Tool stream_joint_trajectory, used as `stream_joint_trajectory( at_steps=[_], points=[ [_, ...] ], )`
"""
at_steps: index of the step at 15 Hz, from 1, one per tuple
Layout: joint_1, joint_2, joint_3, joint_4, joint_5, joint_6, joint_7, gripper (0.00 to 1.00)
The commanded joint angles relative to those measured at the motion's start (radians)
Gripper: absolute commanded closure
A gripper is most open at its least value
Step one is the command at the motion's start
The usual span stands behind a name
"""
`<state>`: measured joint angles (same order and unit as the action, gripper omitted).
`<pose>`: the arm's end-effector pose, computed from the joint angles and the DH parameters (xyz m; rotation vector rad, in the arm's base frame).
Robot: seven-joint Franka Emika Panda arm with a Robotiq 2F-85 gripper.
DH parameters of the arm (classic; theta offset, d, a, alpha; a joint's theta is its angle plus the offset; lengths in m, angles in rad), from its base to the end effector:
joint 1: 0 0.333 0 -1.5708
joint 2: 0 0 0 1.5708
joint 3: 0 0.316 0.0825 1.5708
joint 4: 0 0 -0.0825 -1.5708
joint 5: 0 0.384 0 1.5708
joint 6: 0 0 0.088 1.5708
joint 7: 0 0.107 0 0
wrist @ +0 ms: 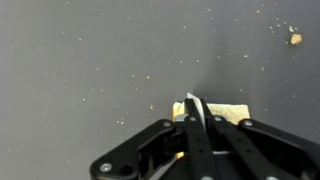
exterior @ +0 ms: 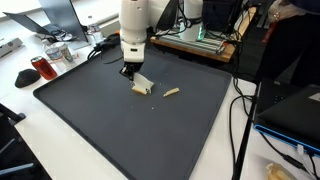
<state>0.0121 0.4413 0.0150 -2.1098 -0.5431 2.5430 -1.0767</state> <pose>0.5772 0.0221 0.2018 2.0526 2.0215 -0.2230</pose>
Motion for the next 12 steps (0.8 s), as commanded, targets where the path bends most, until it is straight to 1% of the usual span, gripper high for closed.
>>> stream_joint_trajectory(
  at_steps=[1,5,12],
  points=[
    [0.004,0.021,-0.011,0.025,-0.025,0.002,-0.006,0.99],
    [0.009,0.027,-0.013,0.031,-0.038,-0.001,-0.007,0.99],
    [0.003,0.070,-0.004,0.053,-0.028,-0.003,-0.017,0.99]
  ],
)
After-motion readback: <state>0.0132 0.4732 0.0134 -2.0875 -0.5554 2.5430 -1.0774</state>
